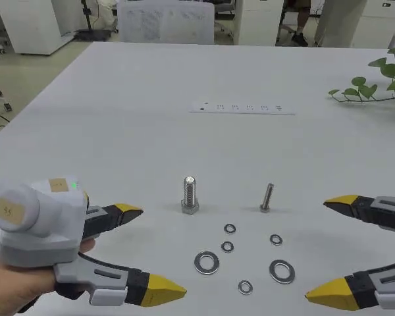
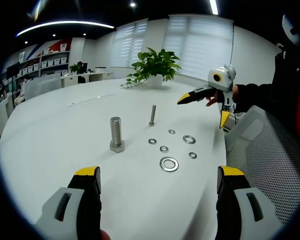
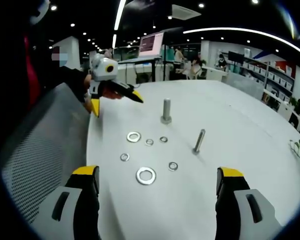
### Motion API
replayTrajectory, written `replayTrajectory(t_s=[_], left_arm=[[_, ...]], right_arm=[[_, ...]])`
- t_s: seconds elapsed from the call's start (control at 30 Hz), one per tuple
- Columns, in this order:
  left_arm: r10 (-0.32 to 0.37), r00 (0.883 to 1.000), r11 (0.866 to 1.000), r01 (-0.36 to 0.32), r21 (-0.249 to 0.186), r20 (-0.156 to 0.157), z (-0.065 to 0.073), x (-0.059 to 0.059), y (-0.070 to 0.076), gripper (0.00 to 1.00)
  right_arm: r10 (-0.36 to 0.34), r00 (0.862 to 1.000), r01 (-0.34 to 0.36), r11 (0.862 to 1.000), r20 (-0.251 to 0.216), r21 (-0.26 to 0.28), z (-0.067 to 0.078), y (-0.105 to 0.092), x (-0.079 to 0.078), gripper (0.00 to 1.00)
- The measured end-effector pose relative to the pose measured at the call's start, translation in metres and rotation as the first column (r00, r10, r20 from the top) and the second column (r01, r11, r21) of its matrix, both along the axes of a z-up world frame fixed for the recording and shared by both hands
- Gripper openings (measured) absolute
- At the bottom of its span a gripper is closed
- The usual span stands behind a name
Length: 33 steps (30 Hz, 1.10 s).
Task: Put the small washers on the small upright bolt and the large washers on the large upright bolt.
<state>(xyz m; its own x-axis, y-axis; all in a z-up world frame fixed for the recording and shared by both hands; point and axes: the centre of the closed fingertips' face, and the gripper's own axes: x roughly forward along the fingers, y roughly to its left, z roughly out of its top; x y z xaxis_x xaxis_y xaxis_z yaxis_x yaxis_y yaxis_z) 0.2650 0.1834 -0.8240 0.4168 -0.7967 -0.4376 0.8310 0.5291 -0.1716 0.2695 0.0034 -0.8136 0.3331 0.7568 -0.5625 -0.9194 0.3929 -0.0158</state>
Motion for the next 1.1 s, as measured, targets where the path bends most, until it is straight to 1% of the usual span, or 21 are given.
replayTrajectory(t_s=[0.5, 0.93, 1.1], left_arm=[[0.002, 1.0, 1.0, -0.002, 0.002, 0.005, 0.0014, -0.0006, -0.0011, 0.97], [0.003, 1.0, 1.0, -0.003, 0.001, 0.001, -0.0004, 0.0001, -0.0011, 0.96], [0.002, 1.0, 1.0, -0.002, -0.002, 0.001, -0.0006, 0.0008, -0.0014, 0.96]], right_arm=[[0.002, 1.0, -0.002, 1.0, 0.003, 0.002, 0.0004, -0.0016, -0.0002, 0.98], [0.012, 1.0, -0.012, 1.0, -0.005, -0.008, -0.0017, -0.0004, -0.0006, 0.97], [0.015, 1.0, -0.015, 1.0, -0.003, -0.011, -0.0002, 0.0006, 0.0008, 0.97]])
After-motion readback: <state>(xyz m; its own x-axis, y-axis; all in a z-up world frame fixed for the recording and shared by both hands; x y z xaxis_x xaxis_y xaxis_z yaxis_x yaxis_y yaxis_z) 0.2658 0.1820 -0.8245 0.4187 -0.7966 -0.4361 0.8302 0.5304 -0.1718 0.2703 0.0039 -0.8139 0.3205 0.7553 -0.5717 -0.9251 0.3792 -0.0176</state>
